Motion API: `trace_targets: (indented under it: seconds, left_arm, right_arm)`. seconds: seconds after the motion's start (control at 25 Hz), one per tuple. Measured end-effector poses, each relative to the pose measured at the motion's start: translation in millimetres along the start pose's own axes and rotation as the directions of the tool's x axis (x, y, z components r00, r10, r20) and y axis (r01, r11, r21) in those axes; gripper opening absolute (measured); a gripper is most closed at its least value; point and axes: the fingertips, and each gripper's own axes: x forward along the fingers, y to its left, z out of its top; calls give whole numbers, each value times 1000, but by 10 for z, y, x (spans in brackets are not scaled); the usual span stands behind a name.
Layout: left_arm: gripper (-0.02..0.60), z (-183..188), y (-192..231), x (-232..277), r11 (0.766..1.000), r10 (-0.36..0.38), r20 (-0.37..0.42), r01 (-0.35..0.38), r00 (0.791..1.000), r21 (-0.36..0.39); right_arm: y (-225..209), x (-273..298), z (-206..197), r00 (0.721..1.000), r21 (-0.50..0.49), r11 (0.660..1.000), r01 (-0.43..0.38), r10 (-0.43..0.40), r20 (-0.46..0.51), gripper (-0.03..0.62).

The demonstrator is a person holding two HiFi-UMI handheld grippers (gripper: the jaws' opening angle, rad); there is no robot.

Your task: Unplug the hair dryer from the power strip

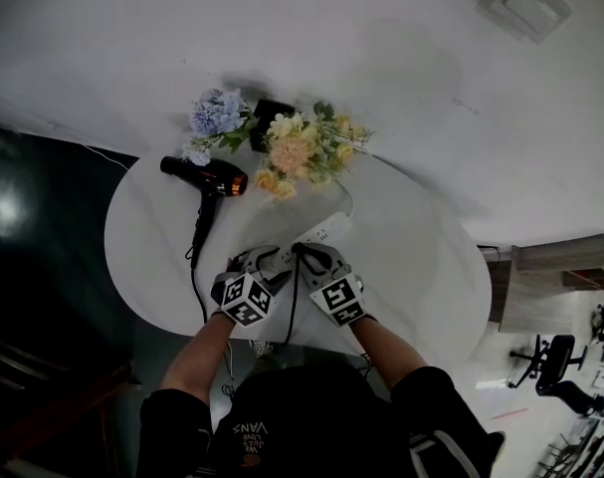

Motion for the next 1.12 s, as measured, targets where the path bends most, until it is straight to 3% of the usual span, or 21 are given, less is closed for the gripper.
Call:
trace_targets:
  seconds: [1.12]
  left_arm:
    - [270,-26,-4,-5,998,-37,-10,37,999,-45]
  right_arm:
    - [-20,-258,113,997,48,996,78,-79,13,74]
